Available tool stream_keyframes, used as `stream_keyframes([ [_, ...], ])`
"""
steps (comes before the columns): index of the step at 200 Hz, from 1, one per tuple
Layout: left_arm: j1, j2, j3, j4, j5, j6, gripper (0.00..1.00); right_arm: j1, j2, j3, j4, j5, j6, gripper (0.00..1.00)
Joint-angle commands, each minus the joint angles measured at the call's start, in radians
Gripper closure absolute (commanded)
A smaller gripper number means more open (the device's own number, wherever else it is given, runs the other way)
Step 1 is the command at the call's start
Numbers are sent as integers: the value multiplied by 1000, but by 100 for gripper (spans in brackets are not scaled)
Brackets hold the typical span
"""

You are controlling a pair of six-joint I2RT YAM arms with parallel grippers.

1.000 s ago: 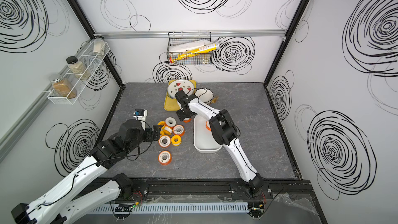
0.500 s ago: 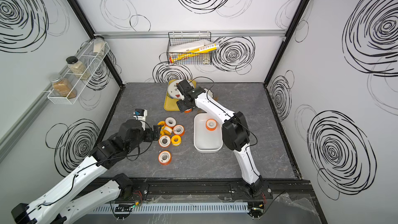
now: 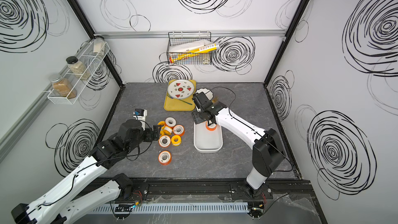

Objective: Put the sealing tape into the storage box
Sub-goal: Place the sealing tape in the storage box.

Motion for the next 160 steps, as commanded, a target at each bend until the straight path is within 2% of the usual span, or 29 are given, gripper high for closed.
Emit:
stream_keyframes([
  [1,6,-7,-10,42,9,14,3,2,-68,-111,89,4,40,43],
  [26,6,-6,-12,42,7,13,2,-1,-94,-222,134,-30,37,43],
  [60,6,-2,-12,42,8,12,2,-3,-69,-288,162,-38,40,44],
  [160,5,13,-10,38,1,10,3,-3,88,-290,232,-26,41,44],
])
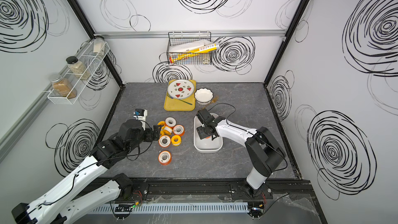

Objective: Put the sealing tape into the storage box
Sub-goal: Place the sealing tape in the storage box.

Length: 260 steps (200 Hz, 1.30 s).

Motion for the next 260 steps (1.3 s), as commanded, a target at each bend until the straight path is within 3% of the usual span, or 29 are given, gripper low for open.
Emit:
stream_keyframes([
  [1,5,4,-8,38,1,11,3,-2,30,14,30,7,5,44],
  [39,6,8,-9,40,4,10,2,-2,65,32,38,5,-3,40],
  [111,6,9,-9,37,0,11,3,-2,73,66,29,-9,-10,20],
  [162,6,8,-9,38,3,11,3,-2,35,66,17,-10,-18,16],
  [231,6,1,-9,38,5,11,2,-3,-149,-58,1,-18,13,42],
  [260,6,-2,-9,39,5,11,2,-2,-188,-123,-1,-24,29,64],
])
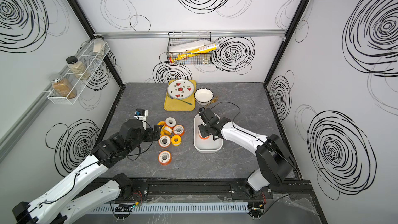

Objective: Put the sealing tape into the storage box
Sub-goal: Place the sealing tape in the storage box.

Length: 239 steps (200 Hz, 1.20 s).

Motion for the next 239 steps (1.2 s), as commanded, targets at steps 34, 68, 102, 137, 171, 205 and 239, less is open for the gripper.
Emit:
stream_keyframes([
  [34,6,-9,-9,38,4,11,3,-2,-45,-121,-6,-8,44,81],
  [68,6,-7,-9,39,7,10,2,-2,-27,-158,27,-20,53,83],
  [102,6,-8,-9,40,7,10,2,-2,25,-151,55,-29,53,83],
  [137,6,-8,-9,39,7,11,2,-2,81,-126,76,-30,51,83],
  [171,6,-4,-9,39,9,12,2,-2,130,-104,97,-25,50,83],
  [205,6,-2,-9,39,8,12,2,-2,162,-92,121,-8,56,83],
  [239,6,5,-8,38,10,13,2,-2,181,-81,137,-9,58,83],
])
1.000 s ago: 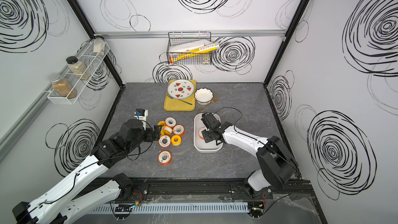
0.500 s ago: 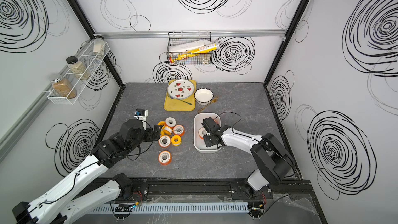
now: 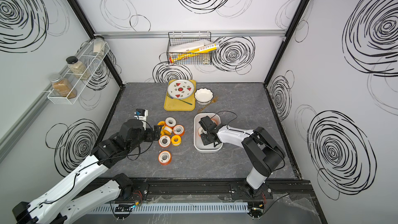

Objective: Put the sealing tape into the storage box
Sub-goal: Place the sealing tape in the storage box.

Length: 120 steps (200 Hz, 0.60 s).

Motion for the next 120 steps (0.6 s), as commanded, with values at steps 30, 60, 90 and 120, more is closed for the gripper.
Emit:
stream_keyframes([
  [30,6,7,-9,40,7,14,3,-2,24,19,23,3,9,82],
  [60,6,9,-7,39,7,13,2,-2,-12,10,34,-16,-1,76],
  [90,6,8,-8,39,8,14,2,-2,-105,-3,6,-27,-4,72],
  [120,6,6,-9,39,8,14,2,-2,-262,-43,10,21,-3,70],
])
